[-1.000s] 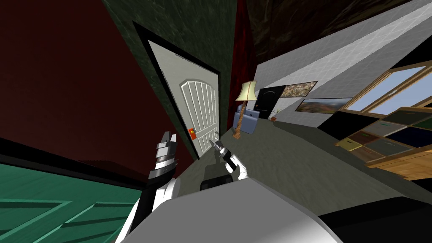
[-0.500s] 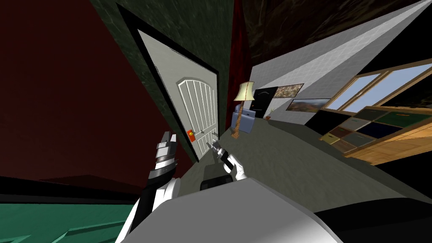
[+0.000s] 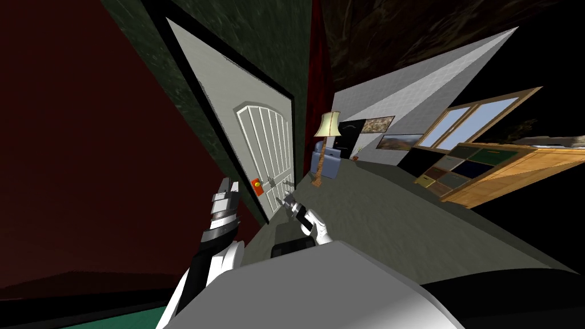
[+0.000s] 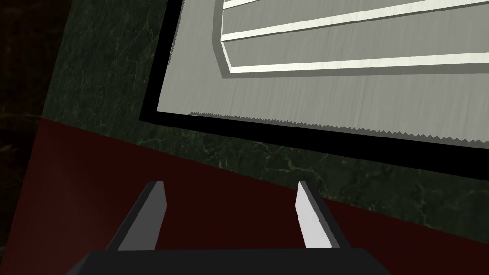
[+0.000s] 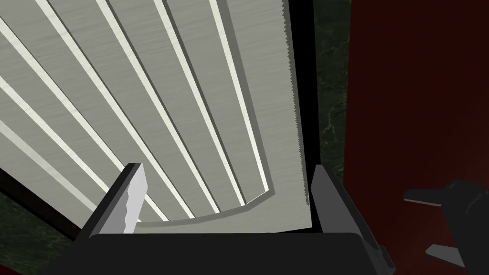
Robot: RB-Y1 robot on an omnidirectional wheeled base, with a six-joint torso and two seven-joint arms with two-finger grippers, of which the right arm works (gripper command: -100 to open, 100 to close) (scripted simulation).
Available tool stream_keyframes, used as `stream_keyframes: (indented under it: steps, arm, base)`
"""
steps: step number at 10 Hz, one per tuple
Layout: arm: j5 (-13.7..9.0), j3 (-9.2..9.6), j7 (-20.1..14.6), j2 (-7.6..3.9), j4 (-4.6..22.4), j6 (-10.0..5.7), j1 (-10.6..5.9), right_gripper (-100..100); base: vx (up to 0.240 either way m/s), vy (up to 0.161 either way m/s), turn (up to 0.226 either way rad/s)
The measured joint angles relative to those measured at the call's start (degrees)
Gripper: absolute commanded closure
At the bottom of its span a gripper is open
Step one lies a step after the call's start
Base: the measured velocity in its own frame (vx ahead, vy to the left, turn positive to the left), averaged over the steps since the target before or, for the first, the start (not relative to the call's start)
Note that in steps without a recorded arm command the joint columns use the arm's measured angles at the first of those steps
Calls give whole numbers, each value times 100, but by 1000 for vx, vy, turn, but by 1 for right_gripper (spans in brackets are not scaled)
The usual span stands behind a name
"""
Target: Pull the door open
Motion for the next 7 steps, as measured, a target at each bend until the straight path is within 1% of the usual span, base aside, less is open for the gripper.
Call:
stream_keyframes:
  steps: [2, 3, 4, 5, 6, 7]
  arm:
    - [128, 89, 102, 42, 165, 15, -104, -100]
    - [193, 144, 132, 41, 207, 41, -139, -100]
    - [238, 155, 193, 71, 333, 15, -193, -100]
    - [314, 186, 295, 139, 513, -18, -277, -100]
    - [394, 209, 411, 190, 728, -69, -379, -100]
    - [500, 294, 502, 218, 804, -71, -395, -100]
  base:
    - [35, 86, -125]
    - [63, 85, -96]
    - [75, 113, -150]
    - [80, 150, -246]
    - [103, 195, -146]
    - [126, 205, -139]
